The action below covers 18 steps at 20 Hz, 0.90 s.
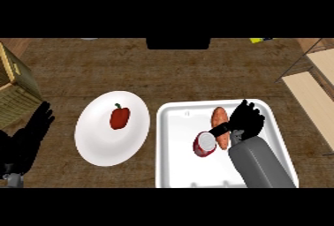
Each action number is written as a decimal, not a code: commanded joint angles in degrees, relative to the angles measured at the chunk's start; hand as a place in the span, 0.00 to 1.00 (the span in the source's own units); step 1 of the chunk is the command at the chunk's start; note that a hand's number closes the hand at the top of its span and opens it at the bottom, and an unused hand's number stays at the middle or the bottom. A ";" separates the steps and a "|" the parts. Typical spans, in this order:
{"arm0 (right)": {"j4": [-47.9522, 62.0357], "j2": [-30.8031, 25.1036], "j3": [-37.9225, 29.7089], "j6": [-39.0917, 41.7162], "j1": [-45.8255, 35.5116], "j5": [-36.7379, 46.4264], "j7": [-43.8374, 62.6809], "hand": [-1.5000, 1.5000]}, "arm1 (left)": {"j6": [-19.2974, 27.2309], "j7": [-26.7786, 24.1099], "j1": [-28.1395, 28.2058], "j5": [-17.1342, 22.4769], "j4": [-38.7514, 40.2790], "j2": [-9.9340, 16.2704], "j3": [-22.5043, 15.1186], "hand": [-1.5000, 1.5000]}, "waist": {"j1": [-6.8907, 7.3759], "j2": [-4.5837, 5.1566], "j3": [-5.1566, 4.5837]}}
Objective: Pick the sweet potato from the tray and place it in the tiered shelf
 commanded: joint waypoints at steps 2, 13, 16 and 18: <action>2.36 2.37 -2.64 2.11 -0.65 1.71 8.79 0.00 | -1.92 0.14 0.59 0.33 -0.67 0.09 0.86 0.50 | 0.40 0.28 0.05; 1.91 2.00 -4.20 3.20 3.31 5.80 1.53 1.00 | -2.32 -0.40 0.77 -2.02 -1.16 -1.11 2.45 0.50 | 0.41 0.26 0.06; 1.22 2.56 -3.74 3.19 3.26 8.02 1.62 1.00 | -3.38 -0.55 -2.21 -1.70 2.33 -1.49 3.62 0.50 | 0.18 0.30 0.04; 0.77 3.23 -1.42 2.16 3.93 10.96 2.72 1.00 | -1.05 1.67 -0.57 -3.54 -1.01 -2.54 2.06 0.50 | 0.30 0.24 0.05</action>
